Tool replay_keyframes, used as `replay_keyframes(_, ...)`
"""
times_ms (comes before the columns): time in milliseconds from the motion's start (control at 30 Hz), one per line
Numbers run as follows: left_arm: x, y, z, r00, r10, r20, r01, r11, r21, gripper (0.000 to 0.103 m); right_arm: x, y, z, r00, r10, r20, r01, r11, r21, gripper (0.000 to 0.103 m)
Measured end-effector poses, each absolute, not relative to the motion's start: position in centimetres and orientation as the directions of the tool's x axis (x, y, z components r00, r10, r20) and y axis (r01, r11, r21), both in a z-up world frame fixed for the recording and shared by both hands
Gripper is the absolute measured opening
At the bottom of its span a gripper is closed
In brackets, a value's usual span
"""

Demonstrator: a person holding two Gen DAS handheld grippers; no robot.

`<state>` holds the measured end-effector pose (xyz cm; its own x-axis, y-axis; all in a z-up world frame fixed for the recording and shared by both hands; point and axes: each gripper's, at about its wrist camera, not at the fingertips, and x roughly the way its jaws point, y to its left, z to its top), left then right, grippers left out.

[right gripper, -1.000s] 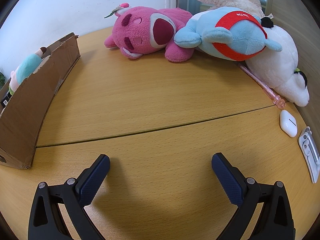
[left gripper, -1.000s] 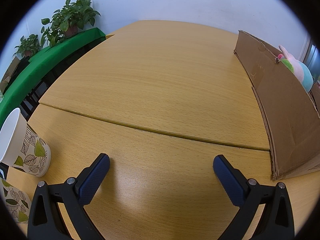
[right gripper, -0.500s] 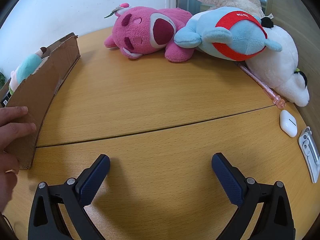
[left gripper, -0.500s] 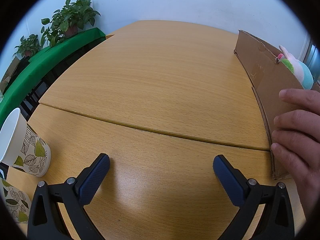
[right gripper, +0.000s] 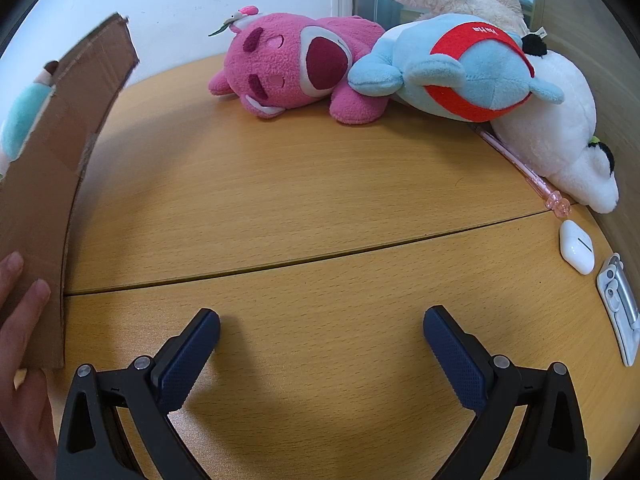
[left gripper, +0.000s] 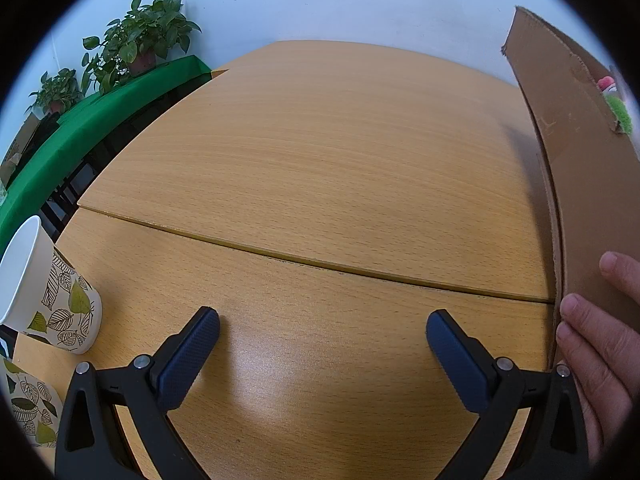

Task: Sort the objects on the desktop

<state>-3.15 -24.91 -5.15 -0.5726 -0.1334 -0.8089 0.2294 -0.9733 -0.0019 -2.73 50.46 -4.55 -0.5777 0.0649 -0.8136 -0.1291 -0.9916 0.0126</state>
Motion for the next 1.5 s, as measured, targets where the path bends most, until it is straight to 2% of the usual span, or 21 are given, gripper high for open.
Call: replay_keyframes(1500,-3.22,-24.69,-4.9,-0.573,-0.134,-0.809,0.229,-0.973,-0.001,0.103,-2.07,50.53,-4.39,-0.58,0.062,-0.812,-0.125,-0.992,0.013,0.103)
